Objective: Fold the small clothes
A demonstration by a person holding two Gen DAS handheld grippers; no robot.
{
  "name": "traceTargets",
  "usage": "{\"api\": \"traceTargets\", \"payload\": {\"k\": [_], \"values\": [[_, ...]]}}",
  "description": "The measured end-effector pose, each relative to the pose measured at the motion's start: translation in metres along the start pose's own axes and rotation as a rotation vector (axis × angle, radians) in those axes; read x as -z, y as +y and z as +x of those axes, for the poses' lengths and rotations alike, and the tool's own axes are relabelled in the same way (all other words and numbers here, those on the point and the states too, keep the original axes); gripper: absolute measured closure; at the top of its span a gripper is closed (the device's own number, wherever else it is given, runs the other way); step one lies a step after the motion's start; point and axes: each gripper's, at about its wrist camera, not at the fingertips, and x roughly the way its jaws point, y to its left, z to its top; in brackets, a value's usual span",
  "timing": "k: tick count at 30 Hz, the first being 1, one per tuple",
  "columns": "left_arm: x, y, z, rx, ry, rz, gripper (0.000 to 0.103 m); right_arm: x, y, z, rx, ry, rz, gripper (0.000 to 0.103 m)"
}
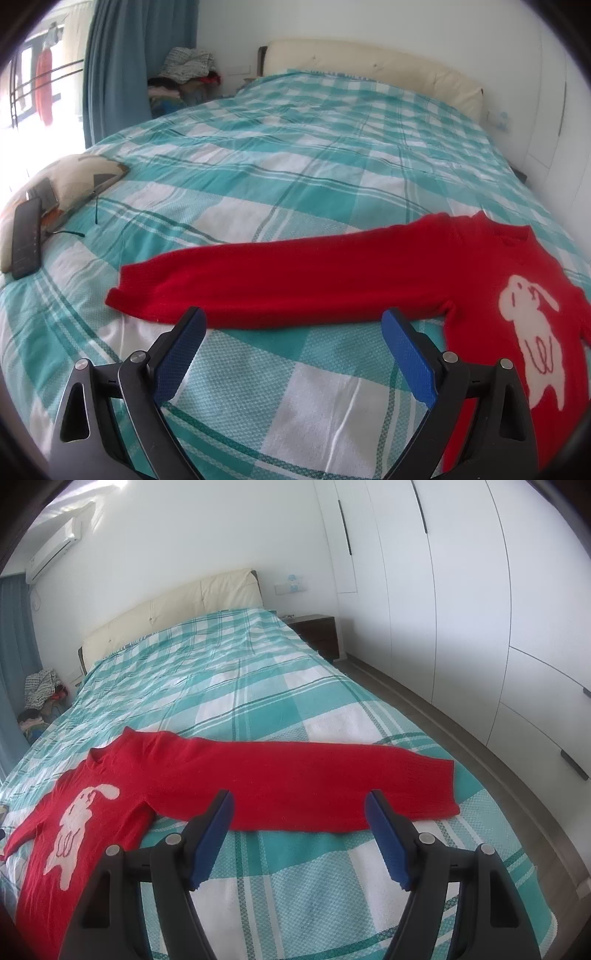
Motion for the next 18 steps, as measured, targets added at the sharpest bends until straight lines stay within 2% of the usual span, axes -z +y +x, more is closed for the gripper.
{"api": "traceTargets", "payload": {"k": [7, 13, 18], "values": [[0.002, 0.005, 0.004, -0.015, -0.011, -0.033, 0.005, 0.001, 0.001, 0.001, -0.01, 0.006, 0.005, 0.03], [0.003, 0.007, 0.013, 0.077, 0.027, -0.073, 0.005, 0.002, 0.008, 0.004, -0.011, 0.012, -0.027, 0.03], [0.005, 0.008, 0.017, 0.092, 0.054, -0.102, 0.005, 0.003, 0.012, 0.007, -0.007, 0.02, -0.044, 0.03]]}}
